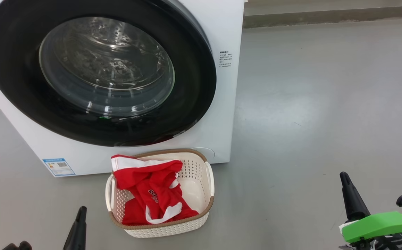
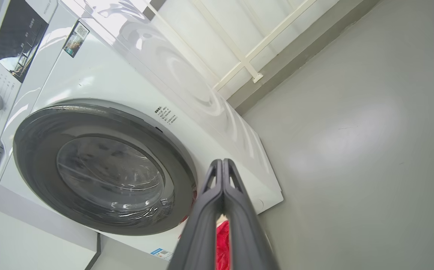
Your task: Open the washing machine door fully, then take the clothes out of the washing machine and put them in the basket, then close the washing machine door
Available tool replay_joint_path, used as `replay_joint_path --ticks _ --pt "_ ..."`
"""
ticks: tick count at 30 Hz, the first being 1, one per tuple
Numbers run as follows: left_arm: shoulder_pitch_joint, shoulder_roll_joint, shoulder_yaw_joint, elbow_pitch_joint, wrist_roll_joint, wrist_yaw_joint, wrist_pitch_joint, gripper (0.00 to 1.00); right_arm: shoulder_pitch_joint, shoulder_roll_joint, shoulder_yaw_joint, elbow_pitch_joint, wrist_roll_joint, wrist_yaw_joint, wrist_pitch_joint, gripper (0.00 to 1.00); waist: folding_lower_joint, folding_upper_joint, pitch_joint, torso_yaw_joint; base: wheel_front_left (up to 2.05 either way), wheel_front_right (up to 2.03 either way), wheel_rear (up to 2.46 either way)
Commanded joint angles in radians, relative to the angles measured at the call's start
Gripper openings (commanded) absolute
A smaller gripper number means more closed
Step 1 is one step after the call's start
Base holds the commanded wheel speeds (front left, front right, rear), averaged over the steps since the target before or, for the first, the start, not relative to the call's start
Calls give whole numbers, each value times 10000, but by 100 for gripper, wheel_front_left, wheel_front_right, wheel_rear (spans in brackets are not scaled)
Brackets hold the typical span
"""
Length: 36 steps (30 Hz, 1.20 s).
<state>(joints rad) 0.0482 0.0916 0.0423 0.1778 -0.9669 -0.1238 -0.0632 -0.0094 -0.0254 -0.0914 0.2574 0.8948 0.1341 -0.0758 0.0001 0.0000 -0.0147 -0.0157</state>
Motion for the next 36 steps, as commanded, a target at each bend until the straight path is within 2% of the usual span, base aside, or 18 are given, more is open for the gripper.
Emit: replay_joint_path --ticks 1,36 --pt "-516 77 256 -175 -221 -36 32 0 -562 -150 27 -227 327 -16 82 0 -1 0 3 2 0 0 0" --pt "-1142 -214 534 332 -3923 -56 1070 0 -815 -209 -123 -167 4400 -27 1163 0 -1 0 107 95 0 0 0"
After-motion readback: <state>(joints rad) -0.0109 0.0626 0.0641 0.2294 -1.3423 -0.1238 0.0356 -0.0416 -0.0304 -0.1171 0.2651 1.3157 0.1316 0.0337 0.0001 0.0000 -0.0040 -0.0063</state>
